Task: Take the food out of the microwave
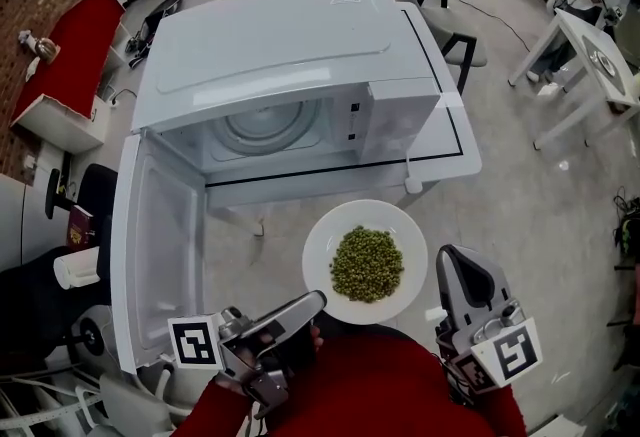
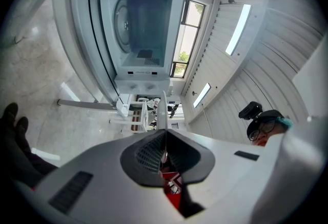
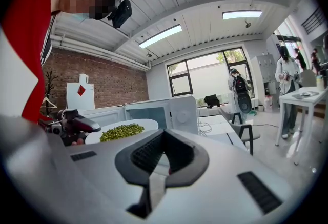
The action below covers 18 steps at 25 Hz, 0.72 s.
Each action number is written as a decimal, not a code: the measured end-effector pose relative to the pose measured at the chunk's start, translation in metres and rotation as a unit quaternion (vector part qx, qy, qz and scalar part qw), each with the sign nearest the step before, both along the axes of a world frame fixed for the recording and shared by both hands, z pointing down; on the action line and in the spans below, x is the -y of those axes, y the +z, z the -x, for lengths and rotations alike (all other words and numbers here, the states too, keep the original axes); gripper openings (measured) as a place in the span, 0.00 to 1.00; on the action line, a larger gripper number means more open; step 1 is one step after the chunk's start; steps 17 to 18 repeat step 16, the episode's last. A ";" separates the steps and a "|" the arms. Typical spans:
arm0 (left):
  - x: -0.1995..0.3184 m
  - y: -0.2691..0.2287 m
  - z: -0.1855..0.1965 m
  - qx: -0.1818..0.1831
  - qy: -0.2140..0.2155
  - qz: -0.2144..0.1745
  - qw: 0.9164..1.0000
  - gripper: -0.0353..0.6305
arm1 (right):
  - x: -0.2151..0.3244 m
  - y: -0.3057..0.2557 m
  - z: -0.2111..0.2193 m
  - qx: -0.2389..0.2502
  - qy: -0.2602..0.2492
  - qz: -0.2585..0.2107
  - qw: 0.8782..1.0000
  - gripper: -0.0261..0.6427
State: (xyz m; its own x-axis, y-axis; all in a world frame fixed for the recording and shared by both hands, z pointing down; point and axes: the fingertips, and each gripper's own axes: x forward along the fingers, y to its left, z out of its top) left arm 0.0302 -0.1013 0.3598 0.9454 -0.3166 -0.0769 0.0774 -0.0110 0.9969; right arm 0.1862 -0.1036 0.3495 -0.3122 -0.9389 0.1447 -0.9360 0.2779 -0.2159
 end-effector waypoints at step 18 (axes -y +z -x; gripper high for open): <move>0.000 -0.002 0.004 -0.009 -0.013 0.003 1.000 0.08 | 0.001 -0.004 0.007 -0.015 -0.014 -0.017 1.000 0.06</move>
